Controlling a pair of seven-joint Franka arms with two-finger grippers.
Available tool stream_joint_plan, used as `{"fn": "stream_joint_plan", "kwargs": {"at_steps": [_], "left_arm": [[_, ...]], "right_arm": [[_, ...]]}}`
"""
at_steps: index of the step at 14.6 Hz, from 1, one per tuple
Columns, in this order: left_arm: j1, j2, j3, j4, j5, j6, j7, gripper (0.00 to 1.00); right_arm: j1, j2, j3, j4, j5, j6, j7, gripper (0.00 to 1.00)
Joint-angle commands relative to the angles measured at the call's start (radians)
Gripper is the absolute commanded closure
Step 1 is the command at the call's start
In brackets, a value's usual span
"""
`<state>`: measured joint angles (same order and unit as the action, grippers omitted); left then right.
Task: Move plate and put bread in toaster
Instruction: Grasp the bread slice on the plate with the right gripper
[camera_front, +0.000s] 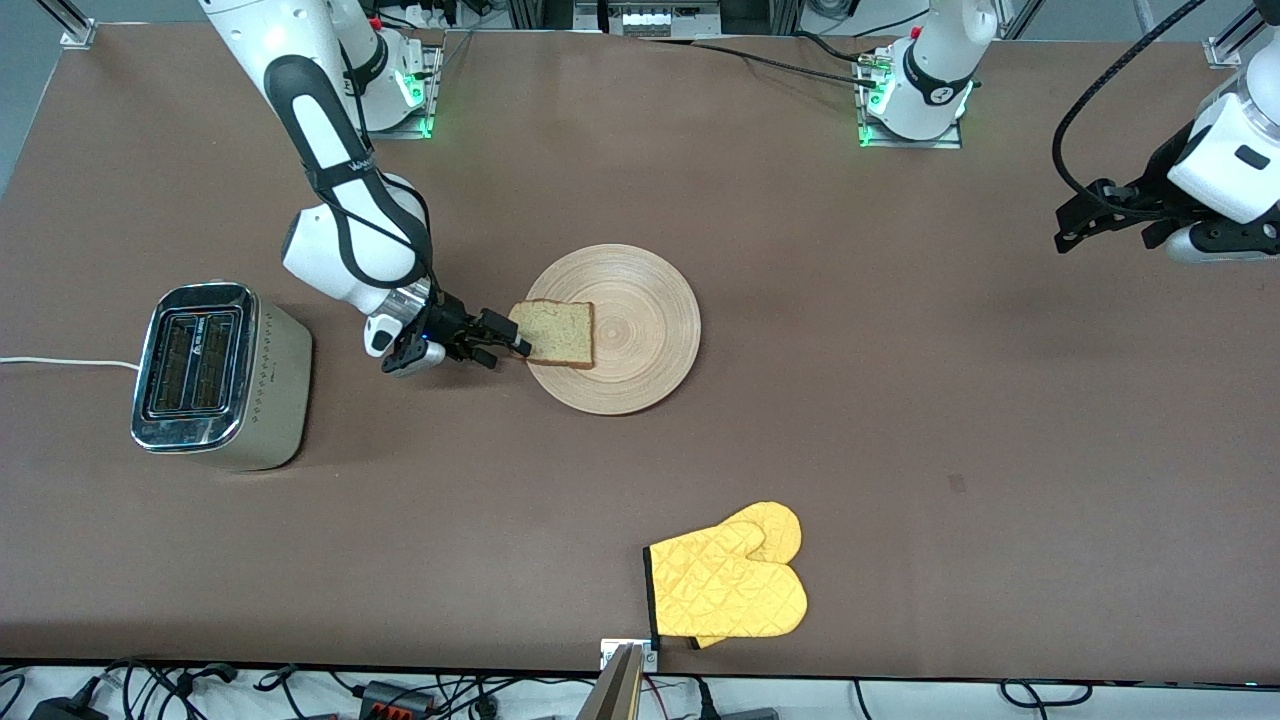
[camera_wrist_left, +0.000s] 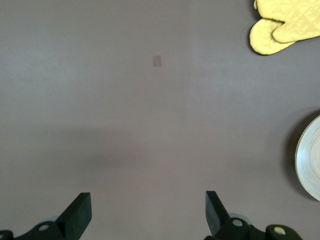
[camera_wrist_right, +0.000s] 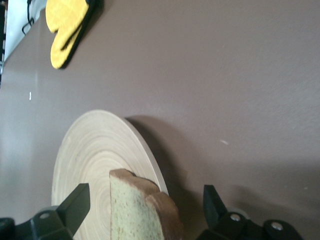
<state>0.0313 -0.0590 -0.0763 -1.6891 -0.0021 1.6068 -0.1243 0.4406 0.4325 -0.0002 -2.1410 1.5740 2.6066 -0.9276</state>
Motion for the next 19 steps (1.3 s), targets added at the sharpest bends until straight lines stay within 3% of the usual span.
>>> {"fn": "stream_joint_plan", "kwargs": {"at_steps": [1,8,14,19], "left_arm": [[-0.014,0.031,0.009,0.043,0.017,-0.038,0.023,0.0],[-0.019,0.039,0.007,0.055,0.017,-0.038,0.025,0.0],[-0.022,0.039,0.006,0.055,0.017,-0.044,0.025,0.0],[-0.022,0.039,0.006,0.055,0.017,-0.045,0.023,0.0]], "right_arm": [[0.024,0.008,-0.001,-0.011,0.066,0.029,-0.07,0.0],[0.029,0.005,-0.001,-0.057,0.075,-0.005,-0.126,0.0],[0.03,-0.006,-0.003,-0.085,0.074,-0.01,-0.134,0.19],[0.026,-0.029,-0.004,-0.097,0.07,-0.01,-0.129,0.25]]}}
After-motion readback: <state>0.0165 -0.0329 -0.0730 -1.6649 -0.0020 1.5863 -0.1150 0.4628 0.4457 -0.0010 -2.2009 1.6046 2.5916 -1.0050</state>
